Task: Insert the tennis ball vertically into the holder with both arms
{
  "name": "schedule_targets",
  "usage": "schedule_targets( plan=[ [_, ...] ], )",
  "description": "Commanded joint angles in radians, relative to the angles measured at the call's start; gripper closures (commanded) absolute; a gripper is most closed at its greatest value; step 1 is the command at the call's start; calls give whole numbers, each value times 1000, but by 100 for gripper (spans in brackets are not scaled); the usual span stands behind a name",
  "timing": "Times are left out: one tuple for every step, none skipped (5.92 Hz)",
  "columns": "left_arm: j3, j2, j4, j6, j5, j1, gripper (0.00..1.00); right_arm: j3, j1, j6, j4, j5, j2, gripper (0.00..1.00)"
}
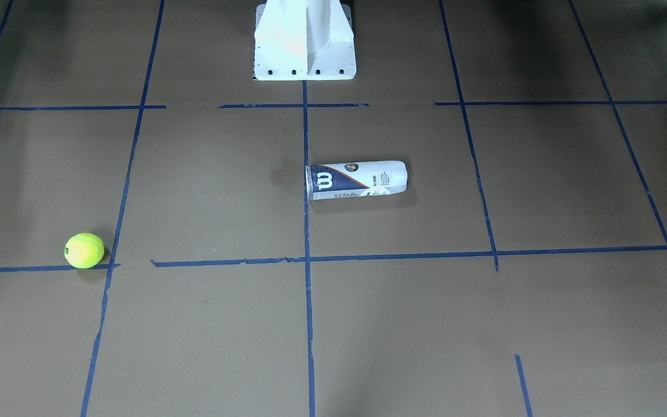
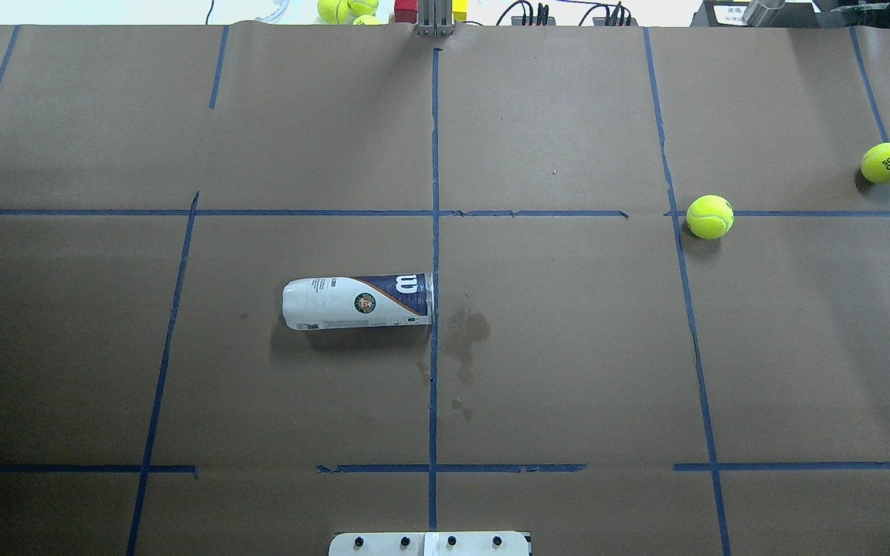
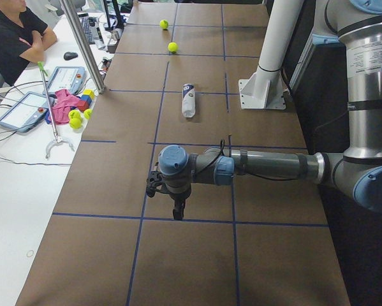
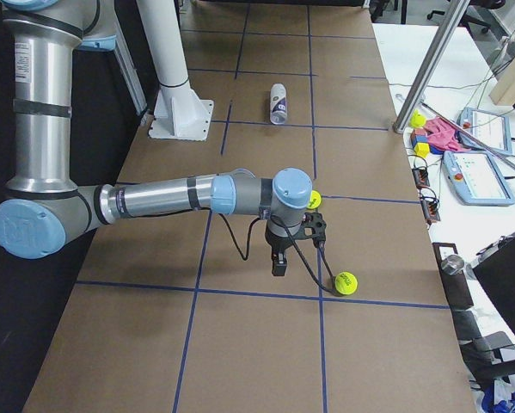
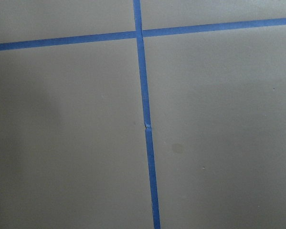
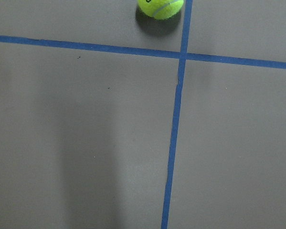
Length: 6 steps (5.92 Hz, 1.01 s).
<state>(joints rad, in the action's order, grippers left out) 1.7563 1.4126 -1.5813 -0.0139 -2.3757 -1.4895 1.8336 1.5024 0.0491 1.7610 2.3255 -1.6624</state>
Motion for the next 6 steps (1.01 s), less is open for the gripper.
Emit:
schedule_targets(
  plan=[
    [3, 0, -3, 0, 0, 0, 0, 3, -1, -1, -1, 2, 0, 0],
    [2, 3, -5, 2, 4, 3, 0, -2, -4, -3, -1, 2, 0, 0],
    [8, 3, -6, 6, 1, 3, 0, -2, -5, -3, 0, 2, 0, 0],
    [12, 5, -5, 8, 4, 3, 0, -25, -7, -2, -1, 3, 0, 0],
    [29, 3, 3, 8, -2, 3, 0, -49, -8, 2, -3, 15, 0, 0],
    [40, 5, 15, 9, -5, 3, 0, -62, -8, 0, -38, 17, 0, 0]
  ],
)
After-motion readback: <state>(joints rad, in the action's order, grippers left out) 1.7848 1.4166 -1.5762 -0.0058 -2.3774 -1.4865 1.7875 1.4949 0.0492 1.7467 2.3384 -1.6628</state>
